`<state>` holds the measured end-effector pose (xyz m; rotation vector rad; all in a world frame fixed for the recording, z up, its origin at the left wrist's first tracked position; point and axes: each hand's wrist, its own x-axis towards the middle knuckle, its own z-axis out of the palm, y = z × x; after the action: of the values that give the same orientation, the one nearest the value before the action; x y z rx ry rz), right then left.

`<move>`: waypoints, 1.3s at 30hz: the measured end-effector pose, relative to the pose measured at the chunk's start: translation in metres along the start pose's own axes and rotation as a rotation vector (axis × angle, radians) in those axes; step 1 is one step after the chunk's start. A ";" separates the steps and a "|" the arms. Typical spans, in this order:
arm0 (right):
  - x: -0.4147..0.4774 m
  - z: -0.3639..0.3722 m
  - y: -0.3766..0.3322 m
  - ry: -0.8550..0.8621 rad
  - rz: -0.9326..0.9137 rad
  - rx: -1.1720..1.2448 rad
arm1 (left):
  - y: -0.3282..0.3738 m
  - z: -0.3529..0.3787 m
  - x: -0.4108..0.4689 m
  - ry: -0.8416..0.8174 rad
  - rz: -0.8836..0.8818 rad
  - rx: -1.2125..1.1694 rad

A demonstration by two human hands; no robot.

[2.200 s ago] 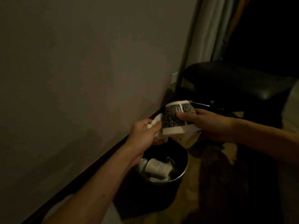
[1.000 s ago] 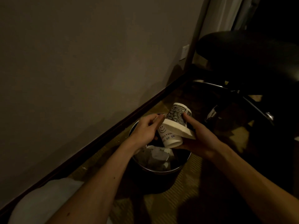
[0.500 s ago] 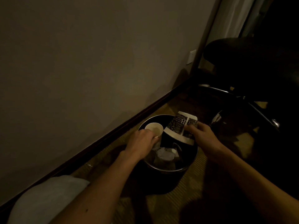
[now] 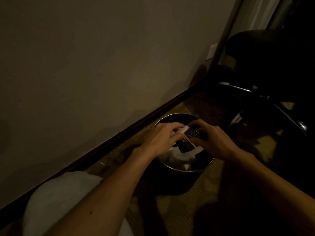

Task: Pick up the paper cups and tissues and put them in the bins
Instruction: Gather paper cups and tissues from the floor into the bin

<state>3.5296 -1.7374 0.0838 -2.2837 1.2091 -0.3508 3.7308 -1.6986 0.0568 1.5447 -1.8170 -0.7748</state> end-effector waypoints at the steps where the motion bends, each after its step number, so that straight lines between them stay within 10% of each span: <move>1: 0.000 0.001 0.002 -0.054 0.021 -0.020 | -0.001 0.000 -0.002 -0.029 -0.008 0.044; 10: -0.004 0.034 0.004 -0.321 0.058 -0.104 | -0.010 0.007 -0.017 -0.246 -0.086 0.387; 17: 0.006 0.016 -0.065 0.013 -0.133 -0.046 | 0.017 -0.056 -0.043 0.155 -0.026 0.212; 22: 0.017 0.026 -0.193 0.002 -0.421 0.080 | 0.024 -0.189 -0.124 0.163 -0.102 0.580; 30: -0.002 0.135 -0.398 -0.577 -0.759 -0.048 | 0.008 -0.319 -0.394 0.152 -0.437 0.591; 39: -0.027 0.311 -0.498 -1.108 -0.727 -0.361 | -0.149 -0.242 -0.640 0.420 -0.874 0.066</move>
<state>3.9984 -1.3835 0.1067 -2.4897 -0.1380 0.8658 4.0878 -1.0965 0.0404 2.3569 -0.8333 -0.6743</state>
